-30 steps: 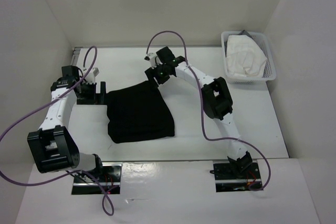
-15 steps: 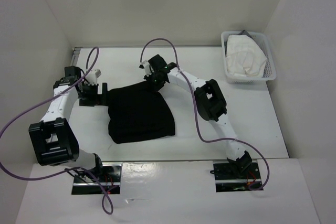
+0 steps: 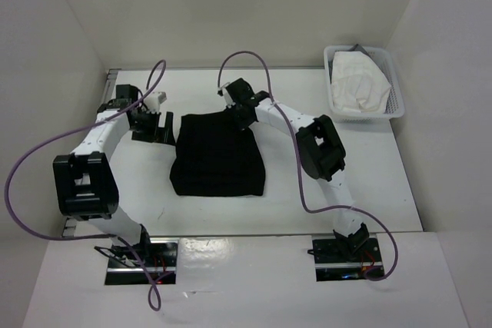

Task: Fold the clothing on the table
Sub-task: Flatten the skirt out

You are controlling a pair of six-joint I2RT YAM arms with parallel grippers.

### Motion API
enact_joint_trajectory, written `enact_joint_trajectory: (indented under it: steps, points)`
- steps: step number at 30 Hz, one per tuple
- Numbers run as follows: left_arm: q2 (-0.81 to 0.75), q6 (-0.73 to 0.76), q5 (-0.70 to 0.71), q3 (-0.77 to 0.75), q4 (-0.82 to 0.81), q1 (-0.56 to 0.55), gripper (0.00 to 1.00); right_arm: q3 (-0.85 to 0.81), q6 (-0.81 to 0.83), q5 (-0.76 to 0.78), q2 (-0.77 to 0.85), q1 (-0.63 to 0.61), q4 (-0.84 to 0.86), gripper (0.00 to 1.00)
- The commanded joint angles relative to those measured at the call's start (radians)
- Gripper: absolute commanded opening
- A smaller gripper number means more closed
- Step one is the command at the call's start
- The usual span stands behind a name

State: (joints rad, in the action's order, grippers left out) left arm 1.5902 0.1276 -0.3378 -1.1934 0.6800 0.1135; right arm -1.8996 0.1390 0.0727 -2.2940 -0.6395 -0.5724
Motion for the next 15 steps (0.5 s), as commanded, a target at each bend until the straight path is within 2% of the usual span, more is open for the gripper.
enact_joint_trajectory:
  steps: [1, 12, 14, 15]
  points:
    - [0.059, 0.001, -0.024, -0.064, -0.054, -0.031, 1.0, 0.037, 0.03, 0.107, 0.103, 0.008, 0.065, 0.0]
    - [0.203, -0.017, -0.024, -0.21, -0.063, -0.142, 1.0, 0.028, 0.031, 0.217, 0.162, 0.07, 0.106, 0.01]
    - [0.214, -0.017, -0.015, -0.219, -0.063, -0.153, 1.0, 0.007, 0.062, 0.217, 0.15, 0.07, 0.097, 0.1]
    - [0.227, -0.017, -0.015, -0.228, -0.063, -0.164, 1.0, -0.016, 0.062, 0.231, 0.13, 0.07, 0.073, 0.35]
